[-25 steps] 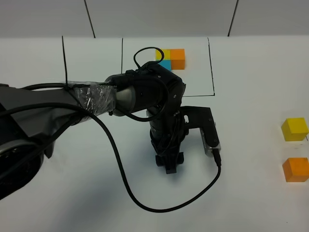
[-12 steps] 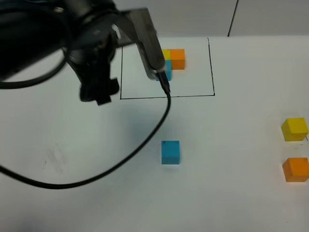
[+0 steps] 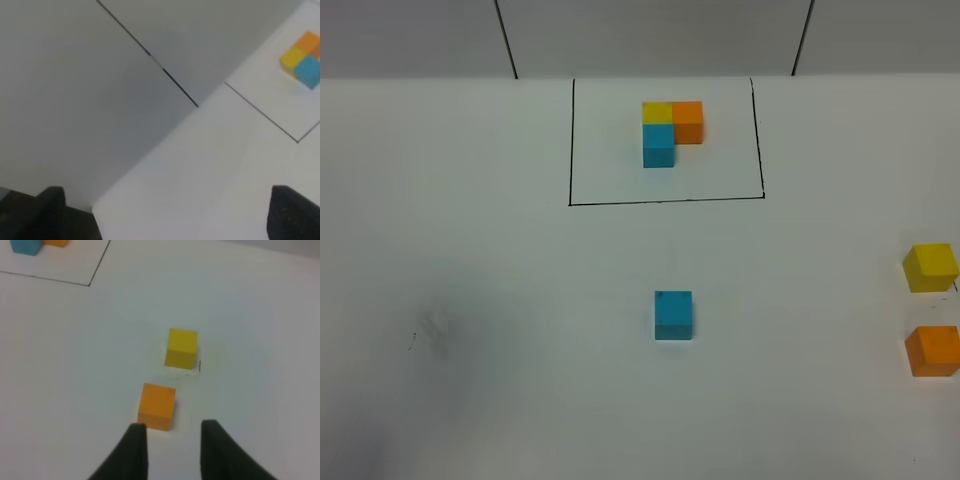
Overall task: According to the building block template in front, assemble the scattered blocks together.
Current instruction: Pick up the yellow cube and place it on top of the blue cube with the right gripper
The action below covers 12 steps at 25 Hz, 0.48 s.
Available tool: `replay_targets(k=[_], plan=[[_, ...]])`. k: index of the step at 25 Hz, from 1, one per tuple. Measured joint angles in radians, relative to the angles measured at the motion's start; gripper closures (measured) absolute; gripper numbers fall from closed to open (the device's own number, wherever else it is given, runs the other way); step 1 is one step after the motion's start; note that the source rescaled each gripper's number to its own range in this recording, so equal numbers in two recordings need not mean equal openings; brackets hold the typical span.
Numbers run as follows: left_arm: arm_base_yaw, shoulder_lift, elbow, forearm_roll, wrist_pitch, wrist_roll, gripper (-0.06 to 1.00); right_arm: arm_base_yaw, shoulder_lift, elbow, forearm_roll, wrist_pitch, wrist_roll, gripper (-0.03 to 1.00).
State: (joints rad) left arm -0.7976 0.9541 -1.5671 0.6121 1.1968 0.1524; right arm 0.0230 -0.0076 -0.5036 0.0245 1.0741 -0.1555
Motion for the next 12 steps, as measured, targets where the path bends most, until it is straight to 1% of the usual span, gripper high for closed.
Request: replay_targets(k=[4,8,10,12], plan=[[0.0,-0.232,0.061,0.002,0.0,-0.006,0.25,0.0,0.0,0.0,0.0,0.0,0.0,0.97],[0.0,-0.444,0.179,-0.002,0.0,0.001,0.25,0.0,0.0,0.0,0.0,0.0,0.0,0.97],[0.009,-0.531,0.246,-0.046,0.0,0.012,0.25,0.0,0.0,0.0,0.0,0.0,0.0,0.97],[0.051,-0.587,0.31,-0.113,0.0,0.044,0.25,0.0,0.0,0.0,0.0,0.0,0.0,0.97]])
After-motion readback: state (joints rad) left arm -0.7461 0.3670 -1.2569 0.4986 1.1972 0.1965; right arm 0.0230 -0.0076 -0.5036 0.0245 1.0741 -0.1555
